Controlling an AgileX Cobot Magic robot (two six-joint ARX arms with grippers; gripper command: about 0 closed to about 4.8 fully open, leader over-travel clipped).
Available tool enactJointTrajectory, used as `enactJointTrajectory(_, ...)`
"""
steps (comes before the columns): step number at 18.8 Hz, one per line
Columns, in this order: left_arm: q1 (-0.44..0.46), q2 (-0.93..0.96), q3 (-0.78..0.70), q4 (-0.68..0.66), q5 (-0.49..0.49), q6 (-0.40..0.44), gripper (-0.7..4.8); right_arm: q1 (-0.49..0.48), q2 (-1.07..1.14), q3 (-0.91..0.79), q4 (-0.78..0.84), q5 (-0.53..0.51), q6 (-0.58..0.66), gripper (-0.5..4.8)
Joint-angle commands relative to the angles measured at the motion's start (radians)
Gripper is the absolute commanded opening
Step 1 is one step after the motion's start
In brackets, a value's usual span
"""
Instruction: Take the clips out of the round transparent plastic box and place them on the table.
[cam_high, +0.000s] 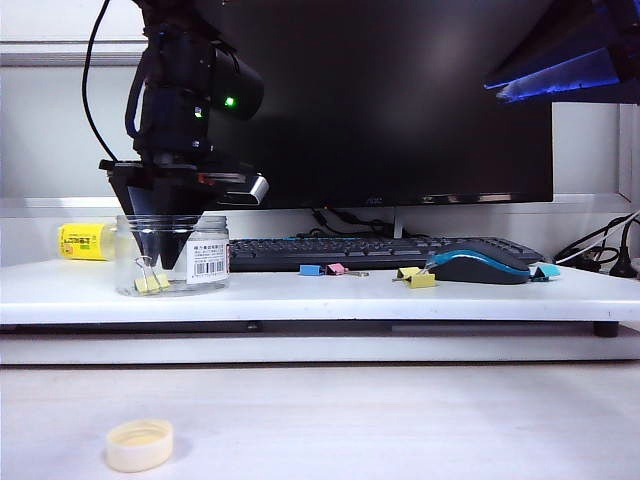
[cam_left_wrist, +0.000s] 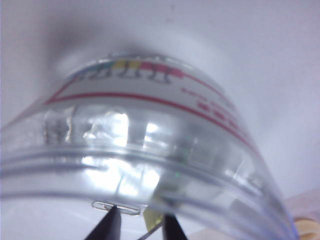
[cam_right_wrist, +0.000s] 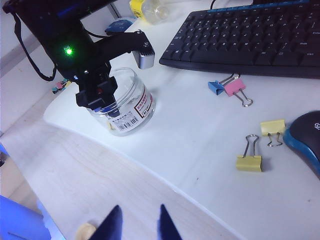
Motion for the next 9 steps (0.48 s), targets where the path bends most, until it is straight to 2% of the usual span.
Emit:
enactJointTrajectory(1, 0.0, -0.005, 0.002, -0.009, 0.005, 0.006, 1.19, 0.0, -0.002, 0.004, 0.017, -0.002, -0.004, 0.99)
enactJointTrajectory(9, 0.0, 0.01, -0.039, -0.009, 0.034, 0.001, 1.19, 0.0, -0.002, 0.004, 0.017, -0.002, -0.004, 0.99)
